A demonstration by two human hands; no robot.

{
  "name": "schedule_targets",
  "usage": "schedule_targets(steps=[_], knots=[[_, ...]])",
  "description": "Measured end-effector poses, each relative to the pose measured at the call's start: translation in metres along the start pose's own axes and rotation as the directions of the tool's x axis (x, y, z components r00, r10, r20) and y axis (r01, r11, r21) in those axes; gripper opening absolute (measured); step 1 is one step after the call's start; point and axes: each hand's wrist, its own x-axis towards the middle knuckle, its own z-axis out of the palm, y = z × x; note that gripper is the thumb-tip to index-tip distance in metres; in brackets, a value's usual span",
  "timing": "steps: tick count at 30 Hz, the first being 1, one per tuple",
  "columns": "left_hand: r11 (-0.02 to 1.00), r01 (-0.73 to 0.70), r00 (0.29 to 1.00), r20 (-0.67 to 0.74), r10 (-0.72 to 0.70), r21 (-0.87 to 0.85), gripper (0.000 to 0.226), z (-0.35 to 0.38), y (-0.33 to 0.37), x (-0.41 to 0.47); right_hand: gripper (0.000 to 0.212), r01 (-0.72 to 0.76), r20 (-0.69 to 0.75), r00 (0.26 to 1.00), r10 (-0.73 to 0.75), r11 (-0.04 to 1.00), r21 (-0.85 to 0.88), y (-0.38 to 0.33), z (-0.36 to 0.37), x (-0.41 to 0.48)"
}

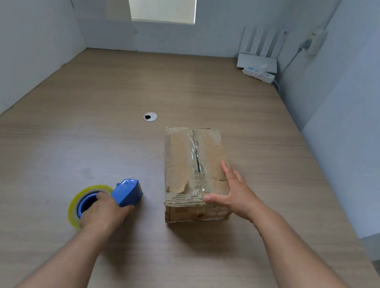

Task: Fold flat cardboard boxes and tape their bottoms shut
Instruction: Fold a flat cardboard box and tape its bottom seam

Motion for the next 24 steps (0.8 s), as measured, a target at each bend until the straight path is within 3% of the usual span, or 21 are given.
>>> schedule_targets(steps=[3, 7, 10, 13, 15, 18, 21, 24], knots=[[1.000, -0.009, 1.000, -0.001, 0.009, -0.024, 0.052, -0.001, -0.003, 0.007, 0.118, 0.002, 0.001, 1.000, -0.002, 1.000, 0.005, 0.000, 0.000, 0.000], [0.966, -0.184, 0.981, 0.026, 0.192, -0.181, 0.039, -0.027, -0.004, 0.017, 0.116, 0.009, 0.022, 1.000, -0.008, 1.000, -0.024, 0.000, -0.003, -0.001], [0.816, -0.284, 0.932, 0.054, 0.358, -0.503, 0.036, -0.058, 0.009, 0.012, 0.101, -0.003, -0.001, 1.000, 0.003, 0.997, -0.082, -0.003, -0.008, -0.002], [0.678, -0.402, 0.834, 0.060, 0.549, -0.615, 0.034, -0.085, 0.024, -0.002, 0.078, 0.079, -0.138, 0.986, -0.094, 0.991, -0.109, -0.022, -0.017, -0.006], [0.622, -0.464, 0.760, 0.078, 0.646, -0.631, 0.035, -0.098, 0.034, -0.013, 0.065, 0.207, -0.222, 0.952, -0.209, 0.978, -0.030, -0.044, -0.024, -0.011], [0.583, -0.536, 0.672, 0.110, 0.733, -0.611, 0.041, -0.106, 0.046, -0.026, 0.053, 0.340, -0.180, 0.937, -0.299, 0.899, 0.277, -0.078, -0.034, -0.024], [0.565, -0.564, 0.616, 0.147, 0.773, -0.603, 0.041, -0.107, 0.051, -0.033, 0.050, 0.375, -0.122, 0.927, -0.355, 0.857, 0.354, -0.097, -0.036, -0.031], [0.566, -0.566, 0.581, 0.197, 0.790, -0.599, 0.043, -0.106, 0.054, -0.036, 0.055, 0.307, -0.095, 0.951, -0.295, 0.852, 0.423, -0.102, -0.034, -0.029]])
